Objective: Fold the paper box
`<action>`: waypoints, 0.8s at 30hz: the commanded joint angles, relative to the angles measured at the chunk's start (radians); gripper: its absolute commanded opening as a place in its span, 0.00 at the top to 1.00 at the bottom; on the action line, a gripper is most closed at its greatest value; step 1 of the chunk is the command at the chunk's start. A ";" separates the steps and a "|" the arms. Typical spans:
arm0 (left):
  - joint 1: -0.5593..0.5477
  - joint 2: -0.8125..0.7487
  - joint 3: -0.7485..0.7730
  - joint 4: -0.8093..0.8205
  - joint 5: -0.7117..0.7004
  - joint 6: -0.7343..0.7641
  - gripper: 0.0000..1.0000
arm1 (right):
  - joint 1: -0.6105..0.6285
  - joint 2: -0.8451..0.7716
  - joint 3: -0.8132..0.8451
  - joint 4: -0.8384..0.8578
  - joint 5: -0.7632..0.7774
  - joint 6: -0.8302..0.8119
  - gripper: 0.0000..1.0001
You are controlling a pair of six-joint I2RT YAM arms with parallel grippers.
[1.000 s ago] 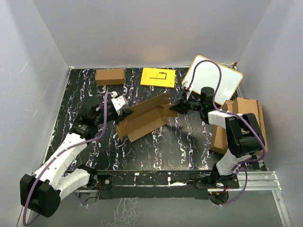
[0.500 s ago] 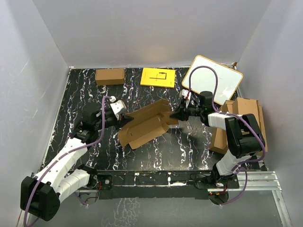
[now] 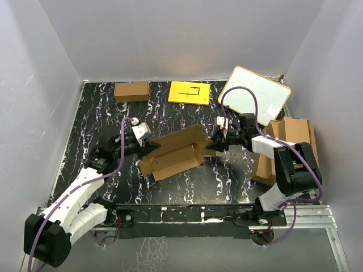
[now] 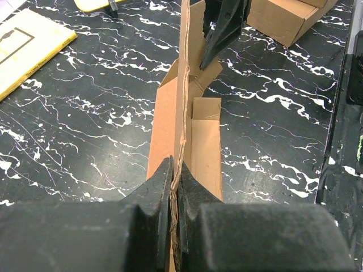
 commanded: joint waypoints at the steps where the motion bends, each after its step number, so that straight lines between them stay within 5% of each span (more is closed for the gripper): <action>1: 0.005 -0.029 -0.013 -0.017 0.025 0.001 1.00 | 0.008 -0.037 0.042 -0.086 -0.040 -0.157 0.71; 24: 0.006 -0.025 -0.014 -0.044 0.034 0.010 1.00 | 0.006 -0.090 0.063 -0.232 -0.025 -0.114 0.70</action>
